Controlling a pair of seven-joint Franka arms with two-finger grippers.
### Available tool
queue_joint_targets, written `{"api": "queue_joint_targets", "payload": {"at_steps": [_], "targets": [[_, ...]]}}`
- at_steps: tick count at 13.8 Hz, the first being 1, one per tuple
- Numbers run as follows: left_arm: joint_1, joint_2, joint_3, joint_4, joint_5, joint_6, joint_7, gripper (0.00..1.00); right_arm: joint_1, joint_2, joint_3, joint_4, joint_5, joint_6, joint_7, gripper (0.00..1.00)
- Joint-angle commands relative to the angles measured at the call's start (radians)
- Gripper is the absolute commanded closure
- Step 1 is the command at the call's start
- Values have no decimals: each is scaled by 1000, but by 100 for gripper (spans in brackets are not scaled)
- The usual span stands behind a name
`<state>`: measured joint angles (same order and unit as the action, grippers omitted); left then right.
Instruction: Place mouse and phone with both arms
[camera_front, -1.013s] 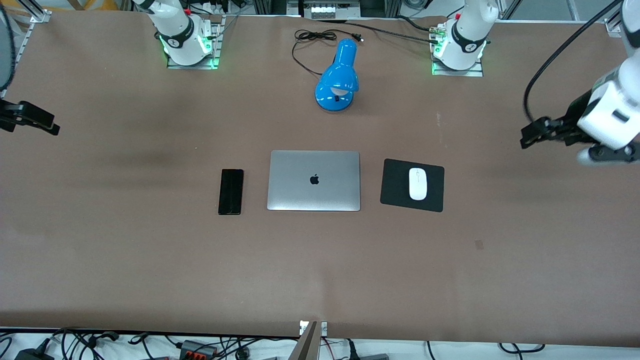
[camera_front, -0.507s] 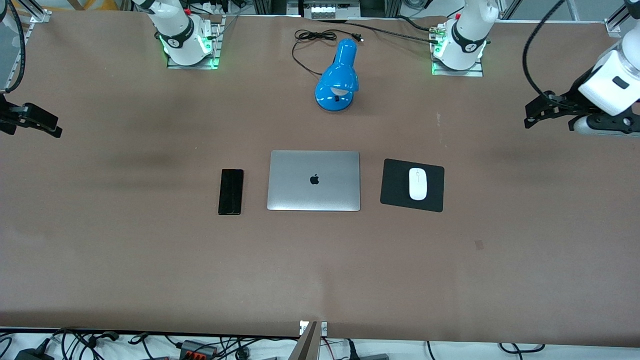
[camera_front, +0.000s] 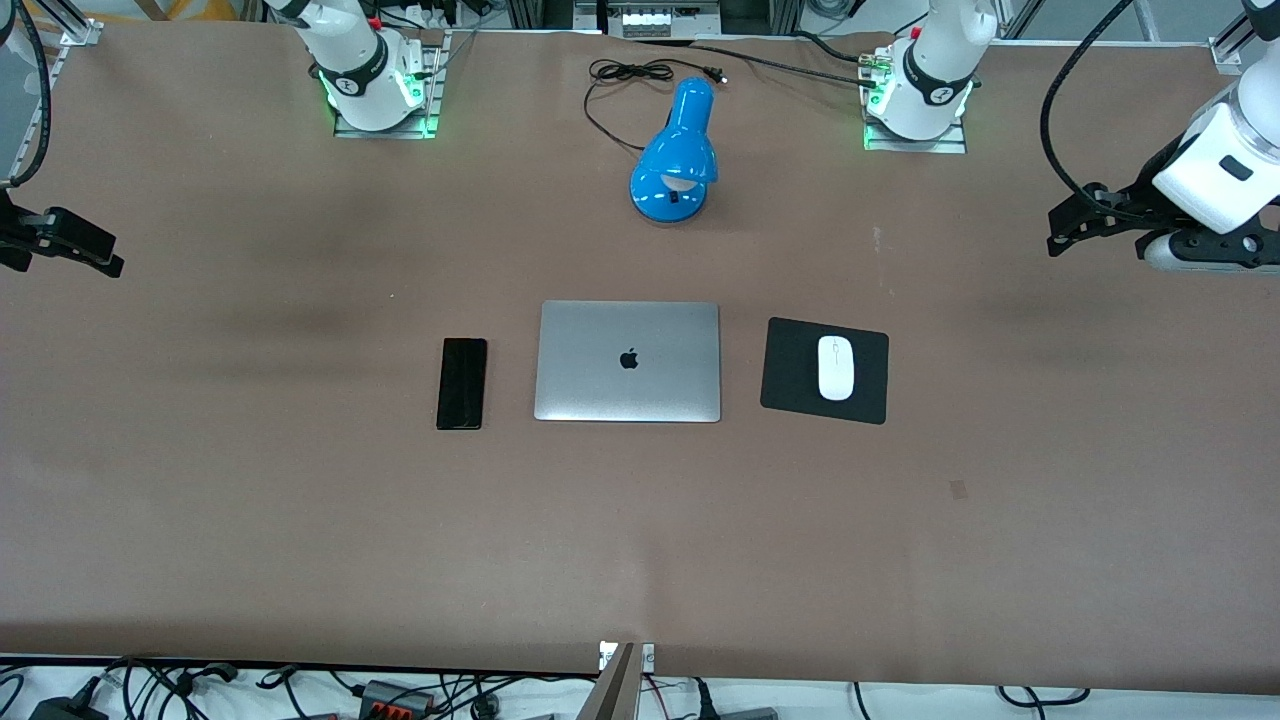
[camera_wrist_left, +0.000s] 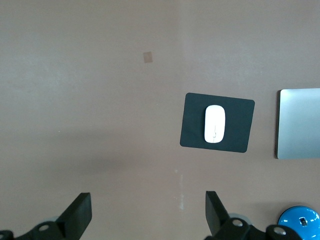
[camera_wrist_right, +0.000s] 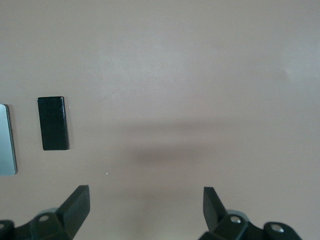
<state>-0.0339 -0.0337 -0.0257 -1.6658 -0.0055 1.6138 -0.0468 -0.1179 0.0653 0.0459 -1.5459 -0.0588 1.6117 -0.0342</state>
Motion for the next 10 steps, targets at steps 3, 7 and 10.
{"api": "queue_joint_targets", "payload": {"at_steps": [3,7,10], "targets": [[8,-129,-3,-177,-10,107,-2,0,3,31,8,45,1,1,-15,0],[12,-114,21,-157,-85,92,-18,0,4,36,8,46,2,-3,-12,0],[3,-106,24,-140,-79,69,-11,0,3,36,8,46,2,-3,-13,0]]}}
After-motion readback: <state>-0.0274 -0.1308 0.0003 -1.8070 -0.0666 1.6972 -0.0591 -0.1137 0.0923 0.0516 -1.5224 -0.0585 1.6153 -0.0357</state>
